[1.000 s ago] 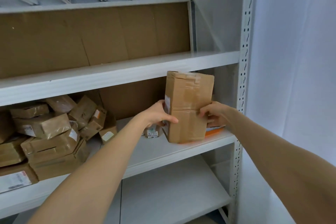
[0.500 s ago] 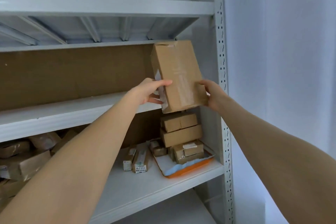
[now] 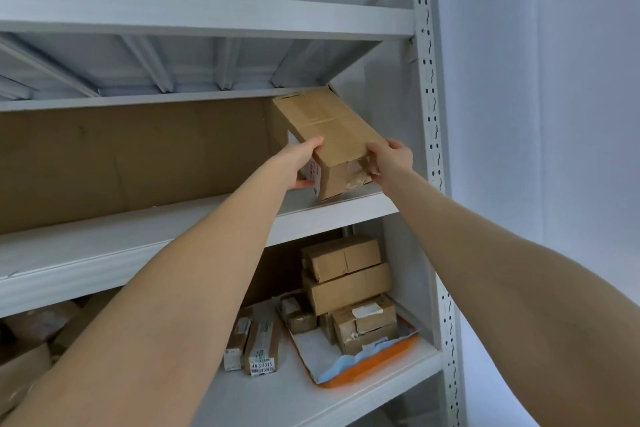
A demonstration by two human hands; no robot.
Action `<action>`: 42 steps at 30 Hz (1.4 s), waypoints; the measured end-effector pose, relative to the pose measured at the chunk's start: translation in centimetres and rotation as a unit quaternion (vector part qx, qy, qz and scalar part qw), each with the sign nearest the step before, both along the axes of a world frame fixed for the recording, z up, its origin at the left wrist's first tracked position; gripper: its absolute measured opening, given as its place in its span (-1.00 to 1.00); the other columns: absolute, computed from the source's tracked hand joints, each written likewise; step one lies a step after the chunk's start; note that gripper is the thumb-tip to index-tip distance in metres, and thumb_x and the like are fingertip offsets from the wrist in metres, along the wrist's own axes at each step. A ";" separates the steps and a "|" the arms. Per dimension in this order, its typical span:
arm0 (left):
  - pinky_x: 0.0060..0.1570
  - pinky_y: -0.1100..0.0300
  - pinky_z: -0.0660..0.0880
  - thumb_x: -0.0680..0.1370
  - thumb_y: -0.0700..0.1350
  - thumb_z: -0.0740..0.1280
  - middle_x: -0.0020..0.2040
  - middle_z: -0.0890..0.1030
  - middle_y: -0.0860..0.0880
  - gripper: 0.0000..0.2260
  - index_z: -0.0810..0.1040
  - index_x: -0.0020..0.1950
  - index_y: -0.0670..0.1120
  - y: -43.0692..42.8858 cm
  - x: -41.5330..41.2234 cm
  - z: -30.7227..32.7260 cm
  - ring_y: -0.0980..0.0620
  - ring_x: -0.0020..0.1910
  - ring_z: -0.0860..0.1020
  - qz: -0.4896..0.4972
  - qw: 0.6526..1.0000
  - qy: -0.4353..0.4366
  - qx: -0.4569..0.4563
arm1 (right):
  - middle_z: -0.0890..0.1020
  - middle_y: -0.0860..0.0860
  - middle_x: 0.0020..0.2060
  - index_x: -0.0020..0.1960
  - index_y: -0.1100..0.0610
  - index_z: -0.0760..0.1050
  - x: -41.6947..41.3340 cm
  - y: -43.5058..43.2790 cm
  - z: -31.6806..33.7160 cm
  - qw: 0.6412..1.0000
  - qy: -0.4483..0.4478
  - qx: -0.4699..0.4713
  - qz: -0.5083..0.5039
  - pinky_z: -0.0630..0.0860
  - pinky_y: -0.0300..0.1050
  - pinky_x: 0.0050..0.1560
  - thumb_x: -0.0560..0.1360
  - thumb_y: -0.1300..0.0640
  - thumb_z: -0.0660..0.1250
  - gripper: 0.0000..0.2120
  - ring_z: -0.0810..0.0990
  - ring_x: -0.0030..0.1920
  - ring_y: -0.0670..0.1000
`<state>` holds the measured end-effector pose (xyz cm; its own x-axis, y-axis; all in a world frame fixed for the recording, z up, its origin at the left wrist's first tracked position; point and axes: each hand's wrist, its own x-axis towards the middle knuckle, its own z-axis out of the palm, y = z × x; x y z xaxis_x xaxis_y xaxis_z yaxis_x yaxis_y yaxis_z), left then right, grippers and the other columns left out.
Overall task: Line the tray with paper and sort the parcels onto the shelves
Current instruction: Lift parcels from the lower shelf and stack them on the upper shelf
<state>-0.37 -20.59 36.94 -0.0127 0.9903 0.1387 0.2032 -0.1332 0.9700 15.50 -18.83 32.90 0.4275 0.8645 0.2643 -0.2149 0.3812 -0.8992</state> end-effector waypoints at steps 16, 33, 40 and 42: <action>0.10 0.15 0.48 0.55 -0.17 0.33 0.07 0.48 -0.09 -0.77 0.44 0.19 -0.12 6.1 1.1 -2.0 -0.04 0.13 0.47 -0.053 0.999 -0.004 -0.011 | 0.53 0.07 0.23 0.42 0.06 0.35 -1.8 7.0 -1.4 0.989 -0.108 -0.068 -0.076 0.50 0.03 0.26 0.60 0.12 0.28 -0.60 0.51 0.18 0.09; 0.21 0.04 0.42 0.57 -0.19 0.30 0.15 0.41 -0.09 -0.78 0.40 0.20 -0.08 1.4 -0.1 -2.1 -0.07 0.25 0.40 -0.072 0.997 0.004 0.025 | 0.28 0.11 0.44 0.51 0.02 0.19 -5.1 4.0 -2.0 0.963 -0.215 -0.088 -0.138 0.42 0.15 0.35 0.51 -0.06 0.36 -0.35 0.34 0.38 0.16; -0.11 0.16 0.60 0.57 -0.18 0.32 0.03 0.63 -0.07 -0.82 0.52 0.17 -0.10 -2.5 -4.9 -3.4 0.01 -0.02 0.63 -0.008 0.996 -0.067 0.065 | 0.35 0.07 0.34 0.37 0.00 0.29 -8.8 -0.7 -3.8 0.967 -0.221 -0.018 -0.127 0.50 -0.01 0.25 0.53 0.02 0.35 -0.55 0.40 0.29 0.08; -0.10 0.16 0.60 0.57 -0.16 0.33 0.07 0.64 -0.07 -0.78 0.54 0.21 -0.10 -4.1 -6.5 -4.5 0.00 0.01 0.63 -0.028 0.997 -0.058 0.052 | 0.39 0.07 0.29 0.31 0.03 0.32 -10.3 -1.8 -4.9 0.969 -0.219 -0.012 -0.111 0.52 -0.03 0.22 0.52 0.04 0.37 -0.59 0.43 0.25 0.06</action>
<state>-6.83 -24.68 32.41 0.0207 0.9704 0.2406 0.0800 -0.2415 0.9671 5.22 -20.62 28.00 0.4545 0.7731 0.4425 0.2741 0.3513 -0.8952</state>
